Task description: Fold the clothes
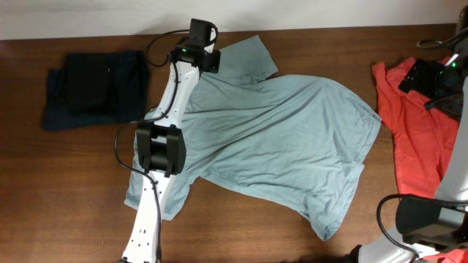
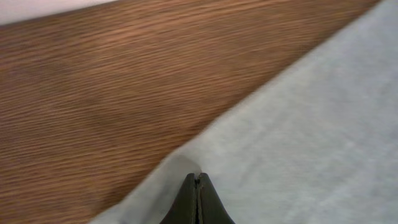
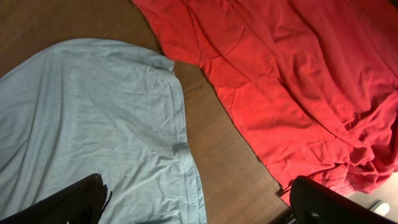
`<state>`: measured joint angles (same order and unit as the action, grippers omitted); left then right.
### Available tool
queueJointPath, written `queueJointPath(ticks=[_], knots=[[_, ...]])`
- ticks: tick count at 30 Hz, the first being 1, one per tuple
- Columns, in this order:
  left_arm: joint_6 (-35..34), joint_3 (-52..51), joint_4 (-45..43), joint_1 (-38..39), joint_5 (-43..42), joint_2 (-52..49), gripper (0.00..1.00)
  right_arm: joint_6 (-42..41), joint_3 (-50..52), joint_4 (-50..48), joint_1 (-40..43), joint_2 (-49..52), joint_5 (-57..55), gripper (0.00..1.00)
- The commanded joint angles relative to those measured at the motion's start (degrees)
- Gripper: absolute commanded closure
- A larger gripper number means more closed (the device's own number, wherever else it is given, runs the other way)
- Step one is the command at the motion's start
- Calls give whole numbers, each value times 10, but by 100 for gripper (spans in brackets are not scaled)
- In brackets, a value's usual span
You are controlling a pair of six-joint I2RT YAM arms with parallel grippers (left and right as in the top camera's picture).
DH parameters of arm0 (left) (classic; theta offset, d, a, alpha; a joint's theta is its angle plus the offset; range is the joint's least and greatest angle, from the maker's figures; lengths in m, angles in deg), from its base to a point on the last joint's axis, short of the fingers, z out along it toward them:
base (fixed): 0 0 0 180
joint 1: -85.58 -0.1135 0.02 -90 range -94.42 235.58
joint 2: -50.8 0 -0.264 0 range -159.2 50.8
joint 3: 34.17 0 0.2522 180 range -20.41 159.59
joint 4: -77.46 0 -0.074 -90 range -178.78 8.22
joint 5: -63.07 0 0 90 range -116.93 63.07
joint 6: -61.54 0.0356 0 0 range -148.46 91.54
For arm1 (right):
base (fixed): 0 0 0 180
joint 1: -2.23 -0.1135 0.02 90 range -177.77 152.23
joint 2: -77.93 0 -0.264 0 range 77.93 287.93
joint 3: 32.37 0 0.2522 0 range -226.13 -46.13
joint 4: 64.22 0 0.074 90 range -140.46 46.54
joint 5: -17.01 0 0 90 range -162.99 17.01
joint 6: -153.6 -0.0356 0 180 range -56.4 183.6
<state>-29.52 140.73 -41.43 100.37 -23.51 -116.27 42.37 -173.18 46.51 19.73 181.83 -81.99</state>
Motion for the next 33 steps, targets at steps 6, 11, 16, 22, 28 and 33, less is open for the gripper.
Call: queueJointPath(ticks=[6, 11, 16, 22, 28, 33], knots=[[11, 1, 32, -44, 61, -27, 100, -7, 2, 2, 2, -2, -9, 1], [11, 1, 37, -64, 61, -27, 100, -7, 2, 2, 2, -2, -9, 2], [11, 2, 28, -71, 58, -26, 100, -7, 2, 2, 2, -2, -9, 1], [10, 41, 19, -60, 33, -20, 100, -7, 2, 2, 2, -2, -9, 1], [-11, 124, 43, -45, -4, 21, 82, -7, 2, 2, 2, -2, -9, 1], [-35, 188, 146, -33, -9, 76, 81, -7, 2, 2, 2, -2, -9, 1]])
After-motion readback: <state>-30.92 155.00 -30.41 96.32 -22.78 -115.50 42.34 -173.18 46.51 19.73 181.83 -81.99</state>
